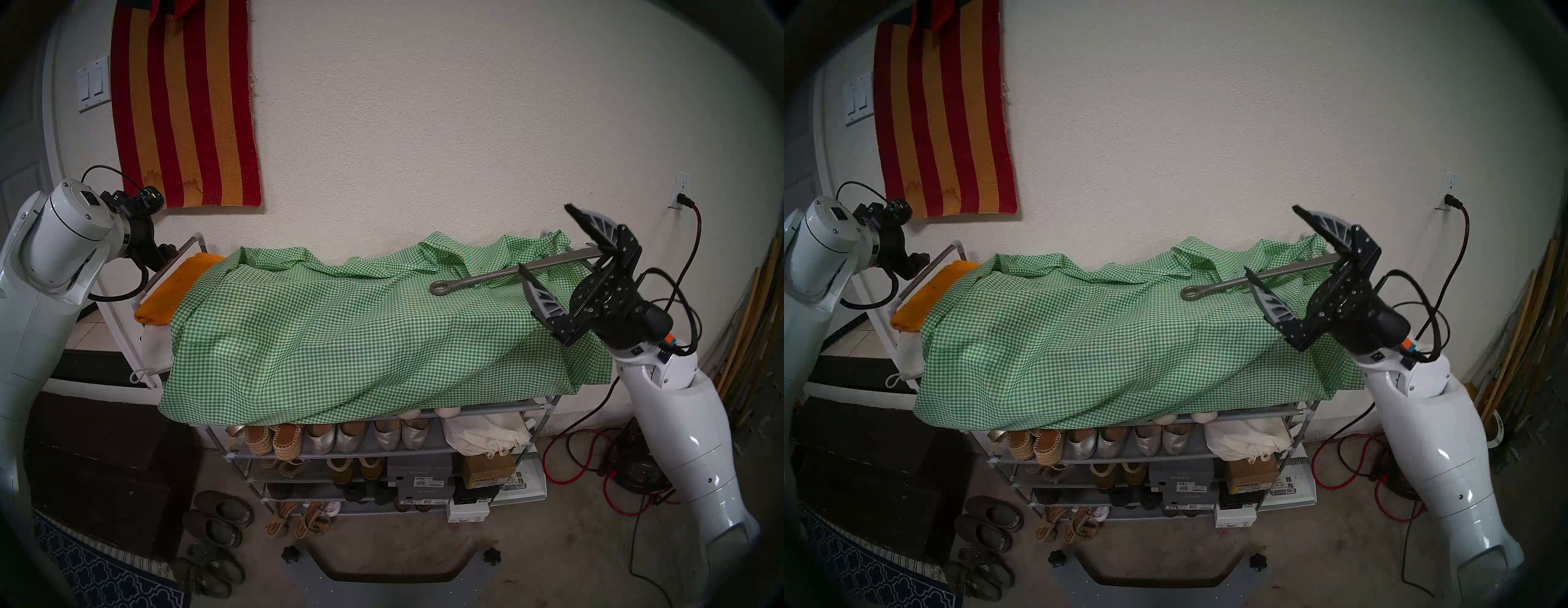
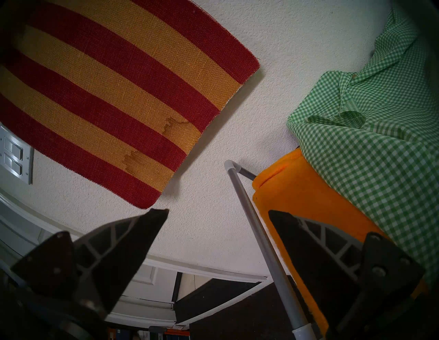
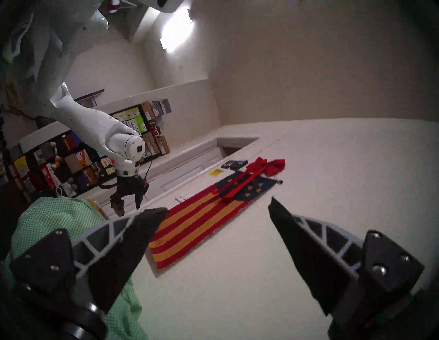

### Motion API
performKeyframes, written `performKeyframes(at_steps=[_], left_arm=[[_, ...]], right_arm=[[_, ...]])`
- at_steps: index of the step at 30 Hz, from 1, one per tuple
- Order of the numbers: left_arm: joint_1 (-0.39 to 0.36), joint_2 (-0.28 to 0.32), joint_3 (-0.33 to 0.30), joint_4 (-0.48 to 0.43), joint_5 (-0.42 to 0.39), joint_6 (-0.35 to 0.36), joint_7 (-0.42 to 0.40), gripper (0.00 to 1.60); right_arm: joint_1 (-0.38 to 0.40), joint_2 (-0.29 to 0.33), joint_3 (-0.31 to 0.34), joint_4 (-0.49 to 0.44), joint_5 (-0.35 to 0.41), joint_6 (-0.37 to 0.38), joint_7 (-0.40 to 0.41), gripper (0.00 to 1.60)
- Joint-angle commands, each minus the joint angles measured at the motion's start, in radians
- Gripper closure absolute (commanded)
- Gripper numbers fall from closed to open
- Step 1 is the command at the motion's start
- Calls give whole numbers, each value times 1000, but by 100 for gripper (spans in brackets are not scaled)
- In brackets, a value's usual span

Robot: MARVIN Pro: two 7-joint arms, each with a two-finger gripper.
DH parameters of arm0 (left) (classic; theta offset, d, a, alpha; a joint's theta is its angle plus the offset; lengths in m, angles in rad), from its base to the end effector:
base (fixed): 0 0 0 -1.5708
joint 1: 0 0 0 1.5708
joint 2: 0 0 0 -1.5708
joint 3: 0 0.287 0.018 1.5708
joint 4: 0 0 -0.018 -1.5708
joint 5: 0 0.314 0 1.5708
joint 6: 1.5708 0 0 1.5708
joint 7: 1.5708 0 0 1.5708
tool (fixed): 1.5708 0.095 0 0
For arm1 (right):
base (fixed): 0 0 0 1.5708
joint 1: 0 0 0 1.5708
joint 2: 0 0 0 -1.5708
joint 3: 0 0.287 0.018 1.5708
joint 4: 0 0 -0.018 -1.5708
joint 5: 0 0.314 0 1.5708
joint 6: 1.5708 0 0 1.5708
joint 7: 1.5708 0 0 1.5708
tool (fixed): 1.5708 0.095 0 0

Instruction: Lift the object off the cloth, cover the shoe rack with the cloth, put the object back

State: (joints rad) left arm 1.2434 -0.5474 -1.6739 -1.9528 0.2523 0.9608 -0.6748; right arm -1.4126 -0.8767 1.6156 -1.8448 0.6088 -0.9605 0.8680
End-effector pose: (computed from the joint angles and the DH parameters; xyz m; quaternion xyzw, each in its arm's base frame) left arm 0.4056 0.2029 0.0039 -0.7680 0.2759 -0.4616 0.3477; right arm 0.3508 -0.0713 -0.0555 -0.0750 -0.4772 -0.8717 0.0826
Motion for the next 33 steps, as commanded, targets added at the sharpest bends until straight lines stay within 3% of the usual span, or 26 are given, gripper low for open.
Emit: performKeyframes(at_steps=[1,5,9,10,13,20,24,26,28,33], left_arm=[[-2,3,0,-1,0,-1,0,0],[-1,3,0,-1,-1,-1,1,0],[-1,5,1,-1,-2,-1,1,0],[-1,5,1,-1,-2,-1,1,0],[-1,6,1,-1,-3,-1,2,0],[-2,8,3,0,-5,-1,2,0],[-3,10,5,0,-7,-1,2,0],[-3,11,5,0,-7,-1,2,0],[-4,12,6,0,-8,-1,3,0],[-4,12,6,0,-10,-1,4,0]], right_arm=[[46,112,71,-116,-66,1,93,0],[40,153,138,-176,-108,32,96,0],[-15,220,204,-255,-145,115,114,0],[-20,206,212,-255,-154,121,114,0],[-52,263,250,-268,-152,191,162,0],[-80,328,305,-252,-144,301,240,0],[-49,373,282,-225,-185,381,203,0],[-32,365,242,-215,-208,420,178,0],[-13,325,211,-223,-281,455,158,0],[13,289,115,-196,-389,459,96,0]])
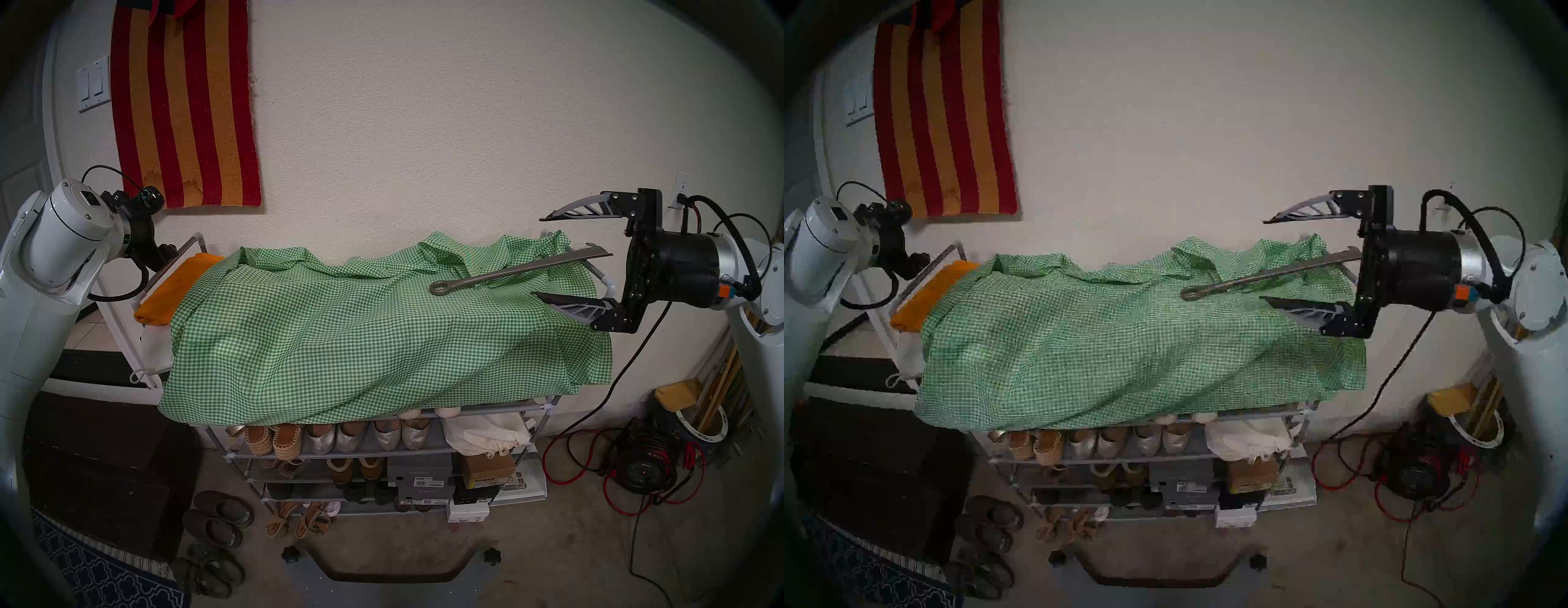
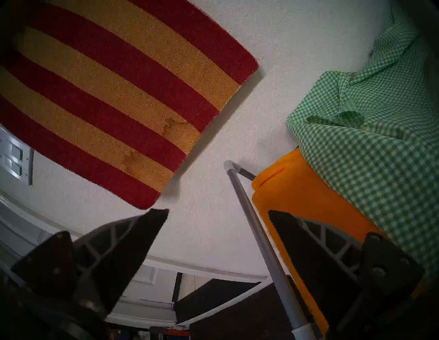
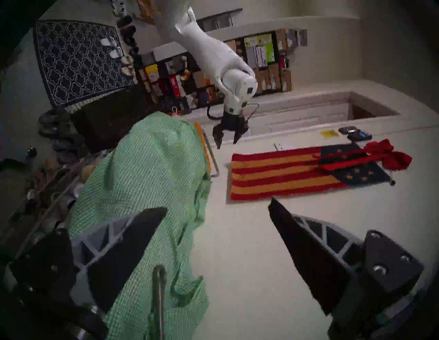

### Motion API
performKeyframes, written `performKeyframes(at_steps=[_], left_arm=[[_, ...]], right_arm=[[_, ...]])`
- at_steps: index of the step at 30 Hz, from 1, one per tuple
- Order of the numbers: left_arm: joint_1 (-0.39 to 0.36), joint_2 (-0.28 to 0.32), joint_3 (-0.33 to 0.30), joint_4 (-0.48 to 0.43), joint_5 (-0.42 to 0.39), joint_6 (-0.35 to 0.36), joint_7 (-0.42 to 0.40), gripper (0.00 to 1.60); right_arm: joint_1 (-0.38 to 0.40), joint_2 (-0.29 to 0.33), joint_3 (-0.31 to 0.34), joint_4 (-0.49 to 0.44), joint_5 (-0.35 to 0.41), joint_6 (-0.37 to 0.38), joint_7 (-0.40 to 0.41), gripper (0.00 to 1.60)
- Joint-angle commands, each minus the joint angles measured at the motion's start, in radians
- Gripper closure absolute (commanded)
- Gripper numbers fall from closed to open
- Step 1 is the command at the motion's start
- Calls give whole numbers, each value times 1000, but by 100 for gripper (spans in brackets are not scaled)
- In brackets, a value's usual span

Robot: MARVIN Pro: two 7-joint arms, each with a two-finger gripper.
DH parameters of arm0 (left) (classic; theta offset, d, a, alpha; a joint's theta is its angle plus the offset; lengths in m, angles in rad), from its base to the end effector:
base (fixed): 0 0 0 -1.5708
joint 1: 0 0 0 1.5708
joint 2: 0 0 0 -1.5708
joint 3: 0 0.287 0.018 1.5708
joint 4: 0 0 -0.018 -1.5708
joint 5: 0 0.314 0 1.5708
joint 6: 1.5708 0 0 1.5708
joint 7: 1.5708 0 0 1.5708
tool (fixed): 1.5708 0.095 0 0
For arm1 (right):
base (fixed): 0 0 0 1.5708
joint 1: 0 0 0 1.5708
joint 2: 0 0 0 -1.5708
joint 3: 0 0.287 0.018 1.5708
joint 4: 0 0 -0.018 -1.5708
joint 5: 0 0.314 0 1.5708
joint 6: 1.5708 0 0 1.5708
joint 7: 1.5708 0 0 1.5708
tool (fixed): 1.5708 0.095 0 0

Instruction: Lift the object off the cloth, cover the shoe rack with the cloth, put the object back

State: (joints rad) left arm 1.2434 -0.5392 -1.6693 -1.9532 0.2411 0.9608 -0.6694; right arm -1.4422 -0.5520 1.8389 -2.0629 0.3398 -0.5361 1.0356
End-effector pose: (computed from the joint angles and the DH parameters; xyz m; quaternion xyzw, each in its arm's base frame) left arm 0.4056 0.2024 0.0040 -0.7678 0.2781 -0.4608 0.3474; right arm 0.3245 -0.0860 0.0092 0.2046 0.7358 0.6431 0.0564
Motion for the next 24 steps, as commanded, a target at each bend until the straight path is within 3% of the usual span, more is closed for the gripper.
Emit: performKeyframes(at_steps=[1,5,7,13,19,22,24], left_arm=[[-4,5,2,1,1,-1,-1,0],[-5,6,3,1,0,-1,-1,0],[-5,6,3,1,-1,-1,0,0],[-5,7,4,1,-2,-1,1,0],[-4,7,4,1,-4,-1,3,0],[-4,8,4,1,-5,-1,3,0],[-4,8,5,1,-6,-1,4,0]], right_arm=[[49,-45,-126,32,-144,29,-83,0],[102,-58,-190,78,-208,1,-100,0],[123,-63,-212,112,-218,-71,-89,0],[199,-73,-232,207,-307,-166,-93,0],[262,-97,-207,259,-387,-165,-143,0],[305,-111,-231,297,-432,-155,-152,0],[318,-120,-250,310,-407,-172,-157,0]])
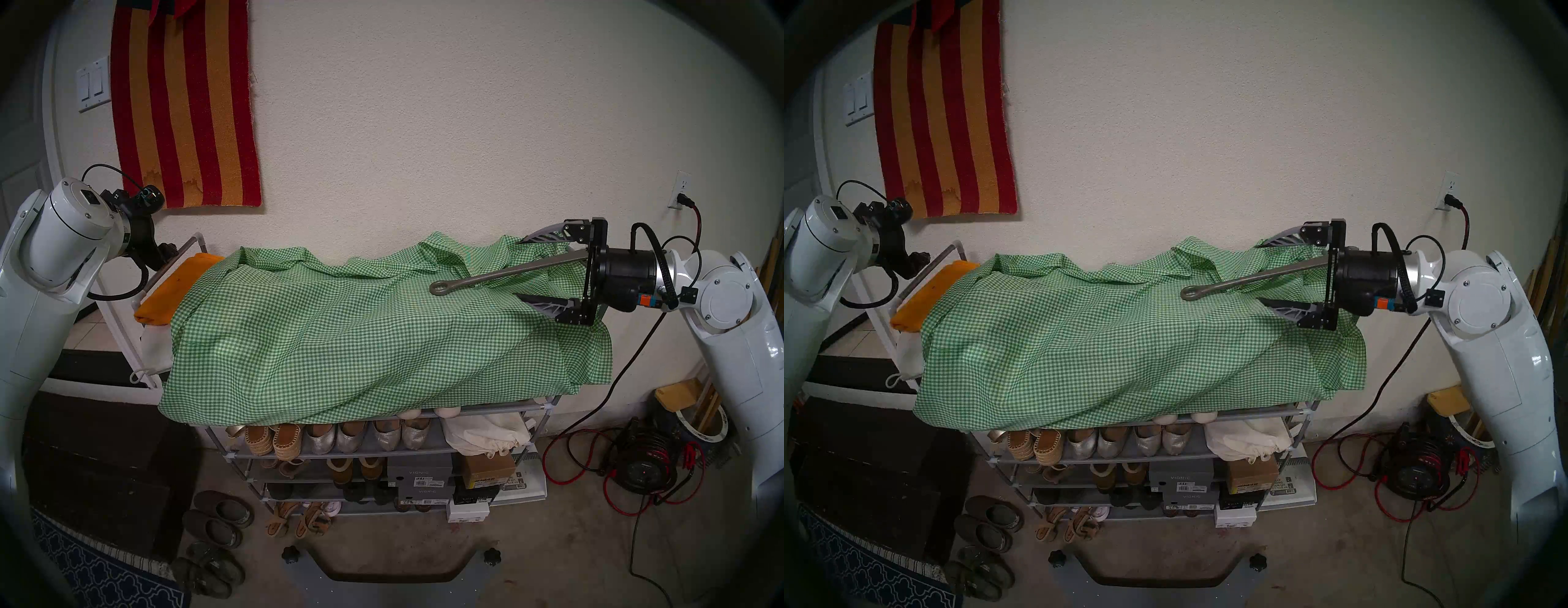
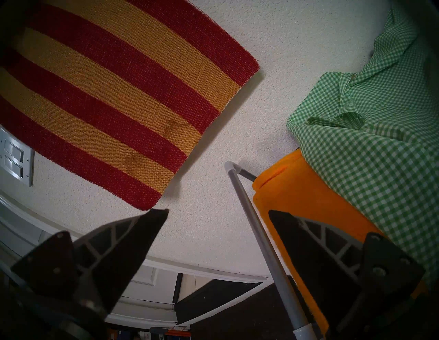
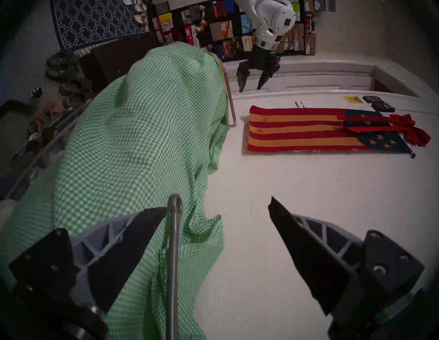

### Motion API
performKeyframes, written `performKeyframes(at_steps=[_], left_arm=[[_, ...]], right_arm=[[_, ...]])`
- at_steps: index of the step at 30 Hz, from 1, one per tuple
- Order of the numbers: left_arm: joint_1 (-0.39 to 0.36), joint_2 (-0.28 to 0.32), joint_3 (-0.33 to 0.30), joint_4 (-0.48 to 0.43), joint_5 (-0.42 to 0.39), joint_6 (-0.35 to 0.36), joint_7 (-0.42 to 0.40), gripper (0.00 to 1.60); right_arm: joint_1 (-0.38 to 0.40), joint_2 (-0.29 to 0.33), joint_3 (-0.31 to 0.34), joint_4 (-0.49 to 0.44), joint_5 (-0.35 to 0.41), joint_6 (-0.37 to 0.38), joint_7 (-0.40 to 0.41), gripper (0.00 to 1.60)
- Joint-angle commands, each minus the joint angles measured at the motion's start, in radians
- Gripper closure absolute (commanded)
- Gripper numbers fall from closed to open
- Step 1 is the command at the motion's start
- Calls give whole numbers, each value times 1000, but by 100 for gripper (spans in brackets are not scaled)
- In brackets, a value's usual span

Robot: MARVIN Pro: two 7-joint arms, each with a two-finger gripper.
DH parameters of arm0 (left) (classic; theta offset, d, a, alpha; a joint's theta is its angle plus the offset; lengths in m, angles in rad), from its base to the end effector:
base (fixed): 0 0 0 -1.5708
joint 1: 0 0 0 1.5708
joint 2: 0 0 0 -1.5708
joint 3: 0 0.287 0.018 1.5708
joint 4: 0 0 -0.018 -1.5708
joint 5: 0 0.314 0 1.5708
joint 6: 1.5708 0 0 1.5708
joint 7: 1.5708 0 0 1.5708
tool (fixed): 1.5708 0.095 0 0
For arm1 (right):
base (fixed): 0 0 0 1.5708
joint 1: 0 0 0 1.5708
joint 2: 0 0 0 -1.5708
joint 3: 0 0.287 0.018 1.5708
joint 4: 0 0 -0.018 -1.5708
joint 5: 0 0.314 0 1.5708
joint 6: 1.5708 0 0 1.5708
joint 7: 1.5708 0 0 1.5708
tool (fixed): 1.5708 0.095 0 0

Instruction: Lift the object off the cloth, cover the shoe rack with the cloth, put the object back

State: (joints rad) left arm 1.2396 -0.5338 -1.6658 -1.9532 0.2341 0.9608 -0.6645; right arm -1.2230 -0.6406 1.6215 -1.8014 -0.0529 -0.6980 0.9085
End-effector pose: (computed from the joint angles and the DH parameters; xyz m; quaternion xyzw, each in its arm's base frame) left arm 0.4057 0.2021 0.0055 -0.7667 0.2787 -0.4617 0.3483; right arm 0.3998 -0.1174 -0.0255 0.2133 0.7439 0.6093 0.1726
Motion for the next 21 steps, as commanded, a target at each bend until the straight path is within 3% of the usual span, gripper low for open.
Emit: performKeyframes(at_steps=[1,3,12,21], left_arm=[[-1,3,1,1,1,-1,-1,0],[0,3,1,1,0,-1,0,0],[-1,5,3,2,-2,-1,1,0],[-1,7,4,2,-5,-1,3,0]], right_arm=[[113,-38,-46,57,11,-21,-27,0],[110,-88,-48,65,127,-48,-57,0],[170,-68,-109,129,246,-105,-16,0],[191,-60,-130,150,289,-120,14,0]])
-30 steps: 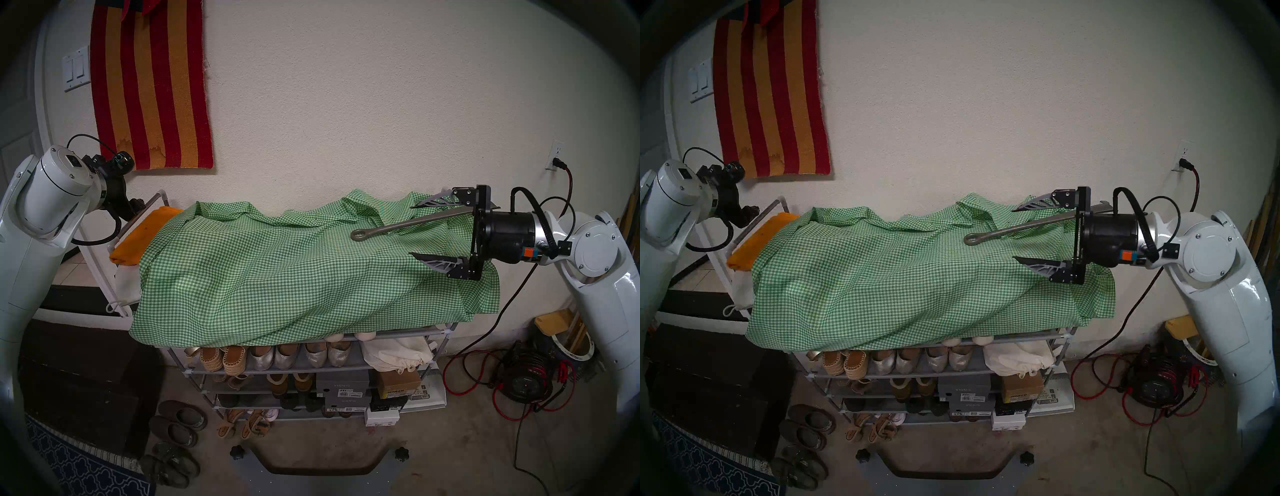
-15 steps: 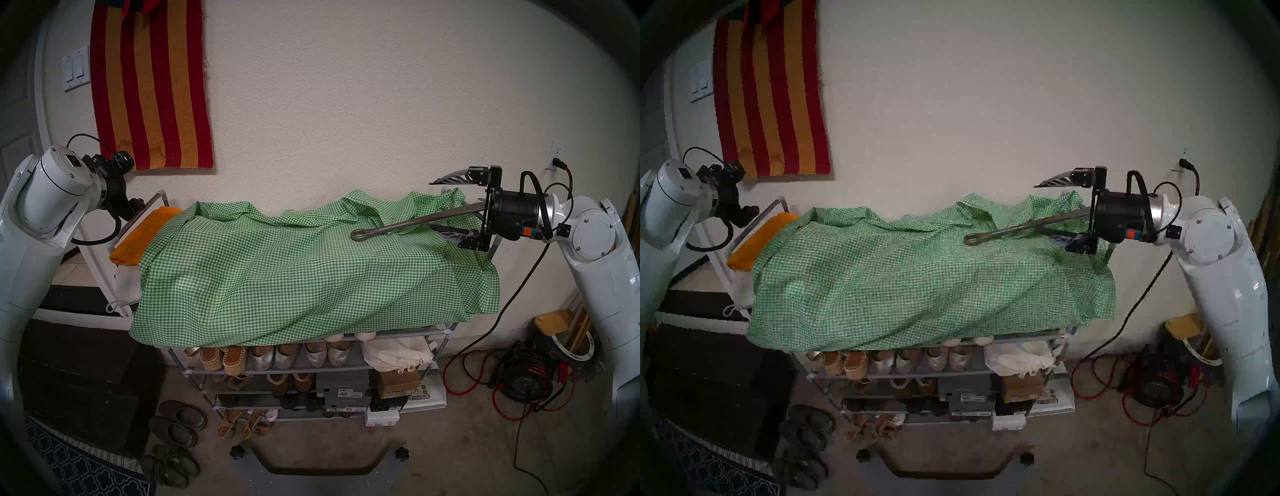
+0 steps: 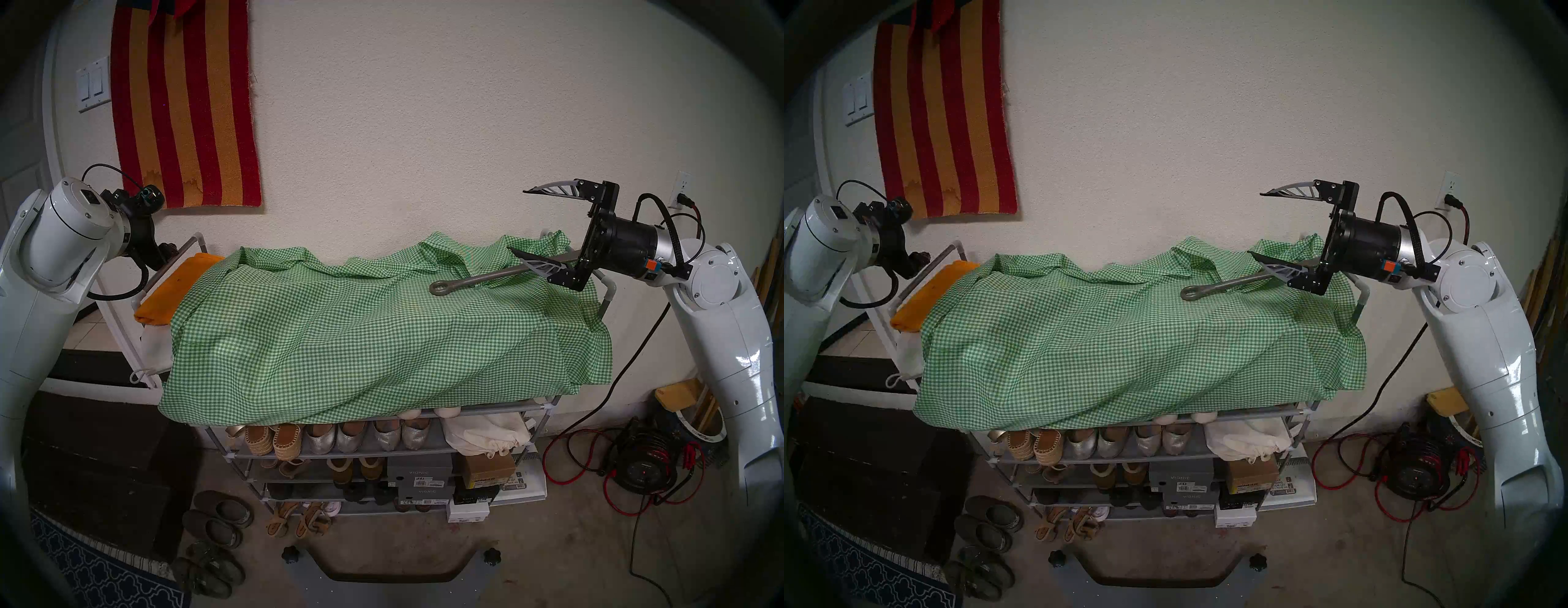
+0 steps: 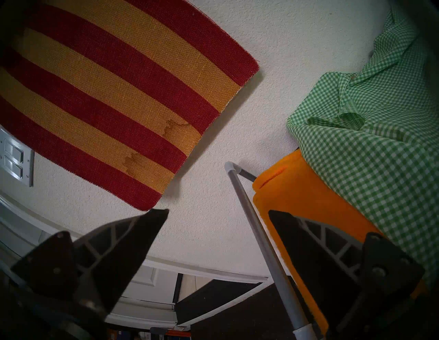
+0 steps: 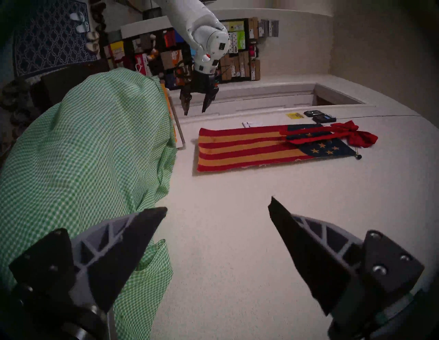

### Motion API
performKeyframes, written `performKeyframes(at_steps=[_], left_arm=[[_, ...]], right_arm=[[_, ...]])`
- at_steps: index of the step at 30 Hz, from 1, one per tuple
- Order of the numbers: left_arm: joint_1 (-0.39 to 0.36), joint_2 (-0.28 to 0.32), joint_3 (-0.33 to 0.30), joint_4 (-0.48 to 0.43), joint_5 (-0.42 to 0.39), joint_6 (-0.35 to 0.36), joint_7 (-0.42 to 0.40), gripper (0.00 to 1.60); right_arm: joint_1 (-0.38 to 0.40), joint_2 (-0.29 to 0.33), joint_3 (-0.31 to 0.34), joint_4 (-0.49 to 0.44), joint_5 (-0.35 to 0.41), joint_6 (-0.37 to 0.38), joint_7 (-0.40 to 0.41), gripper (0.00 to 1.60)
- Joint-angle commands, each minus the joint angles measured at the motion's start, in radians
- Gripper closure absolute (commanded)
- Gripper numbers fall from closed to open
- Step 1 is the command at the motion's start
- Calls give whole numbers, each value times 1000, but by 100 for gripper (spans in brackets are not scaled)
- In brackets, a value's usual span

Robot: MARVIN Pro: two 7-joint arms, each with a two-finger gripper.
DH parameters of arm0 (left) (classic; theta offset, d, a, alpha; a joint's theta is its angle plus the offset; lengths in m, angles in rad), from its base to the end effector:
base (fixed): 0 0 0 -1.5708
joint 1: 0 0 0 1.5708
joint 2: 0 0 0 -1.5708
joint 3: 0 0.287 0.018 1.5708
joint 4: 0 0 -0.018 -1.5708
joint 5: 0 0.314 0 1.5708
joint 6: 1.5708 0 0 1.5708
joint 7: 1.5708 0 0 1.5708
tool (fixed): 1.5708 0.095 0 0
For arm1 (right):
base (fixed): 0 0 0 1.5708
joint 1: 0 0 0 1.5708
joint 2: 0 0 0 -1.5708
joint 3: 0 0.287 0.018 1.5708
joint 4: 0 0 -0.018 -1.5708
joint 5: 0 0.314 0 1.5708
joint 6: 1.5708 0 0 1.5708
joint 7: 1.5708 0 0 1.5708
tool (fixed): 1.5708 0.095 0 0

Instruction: Lift the object off the cloth, cover the shoe rack with the cloth, put the object back

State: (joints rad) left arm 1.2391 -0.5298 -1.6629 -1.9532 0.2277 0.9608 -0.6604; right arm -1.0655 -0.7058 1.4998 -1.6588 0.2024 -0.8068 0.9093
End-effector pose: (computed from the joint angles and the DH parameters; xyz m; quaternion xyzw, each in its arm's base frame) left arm 0.4058 0.2018 0.0056 -0.7665 0.2796 -0.4616 0.3482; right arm 0.4187 -0.1067 -0.0088 0.1573 0.6745 0.7158 0.0890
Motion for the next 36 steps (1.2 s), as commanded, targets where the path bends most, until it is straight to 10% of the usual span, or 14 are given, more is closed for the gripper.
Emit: performKeyframes(at_steps=[1,22,36], left_arm=[[-1,3,1,2,1,-1,-1,0],[1,6,2,2,-6,-1,5,0],[0,9,4,2,-10,-1,7,0]], right_arm=[[35,5,-9,8,37,-12,16,0],[126,-59,-72,101,-586,227,-46,0],[138,-52,-81,93,-701,353,-28,0]])
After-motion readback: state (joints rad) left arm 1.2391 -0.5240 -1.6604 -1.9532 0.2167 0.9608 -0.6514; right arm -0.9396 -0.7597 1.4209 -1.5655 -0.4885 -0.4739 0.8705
